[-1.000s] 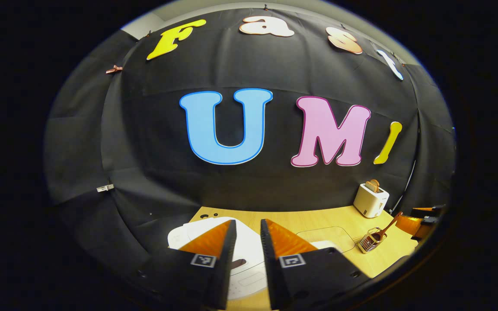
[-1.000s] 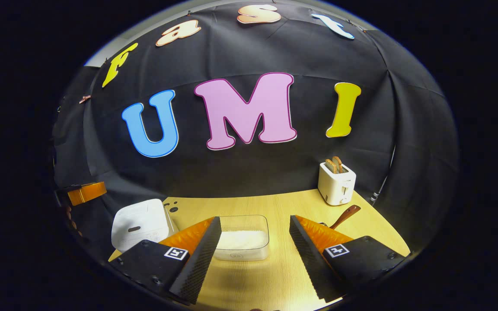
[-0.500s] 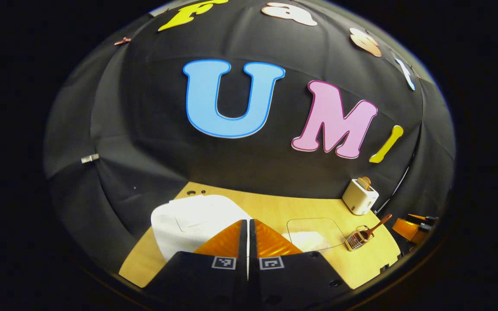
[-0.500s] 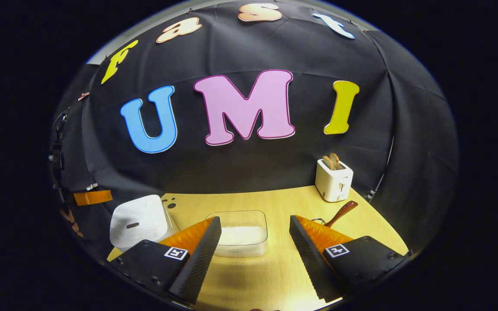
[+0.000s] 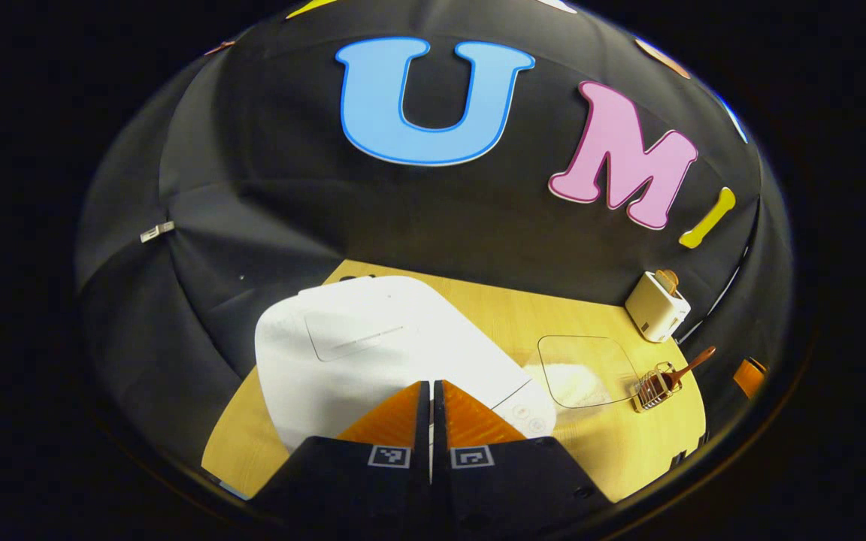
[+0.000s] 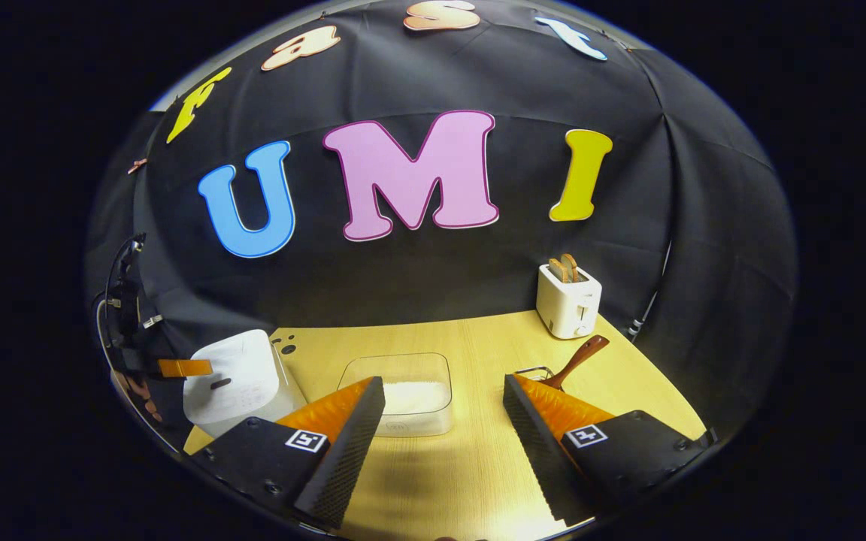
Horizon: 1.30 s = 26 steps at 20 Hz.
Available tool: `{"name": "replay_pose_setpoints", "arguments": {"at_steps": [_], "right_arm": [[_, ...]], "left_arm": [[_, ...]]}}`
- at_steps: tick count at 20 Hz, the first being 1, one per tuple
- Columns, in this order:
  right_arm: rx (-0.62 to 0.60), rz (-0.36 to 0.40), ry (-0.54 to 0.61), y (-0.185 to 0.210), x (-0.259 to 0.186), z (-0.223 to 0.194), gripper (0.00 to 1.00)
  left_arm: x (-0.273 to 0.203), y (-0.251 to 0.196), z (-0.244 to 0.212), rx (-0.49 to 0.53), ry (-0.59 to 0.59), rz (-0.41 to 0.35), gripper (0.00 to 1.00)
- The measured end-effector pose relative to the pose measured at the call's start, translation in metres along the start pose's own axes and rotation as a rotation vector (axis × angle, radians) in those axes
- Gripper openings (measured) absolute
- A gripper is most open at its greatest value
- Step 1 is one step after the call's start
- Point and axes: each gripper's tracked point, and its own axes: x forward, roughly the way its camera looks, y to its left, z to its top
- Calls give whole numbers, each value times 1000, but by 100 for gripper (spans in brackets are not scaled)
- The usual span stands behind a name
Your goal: Close the left gripper, press the button to open the rice cooker; take a wooden spoon from the chopstick holder with the right hand, scoop a spoonful of rice and pour it into the rice cooker, then put the wooden spoon back into the chopstick holder.
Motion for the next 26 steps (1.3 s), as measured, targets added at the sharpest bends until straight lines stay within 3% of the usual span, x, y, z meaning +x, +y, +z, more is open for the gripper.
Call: {"name": "replay_pose_setpoints", "arguments": {"at_steps": [7, 17, 26], "right_arm": [[12, -19, 23, -9, 3, -5, 98], [13, 21, 51, 2, 10, -14, 99], [42, 3, 60, -26, 19, -16, 98]], "left_arm": [[10, 0, -18, 27, 35, 17, 5], [15, -2, -25, 59, 87, 60, 6], [-43, -17, 50, 125, -210, 144, 6]]}}
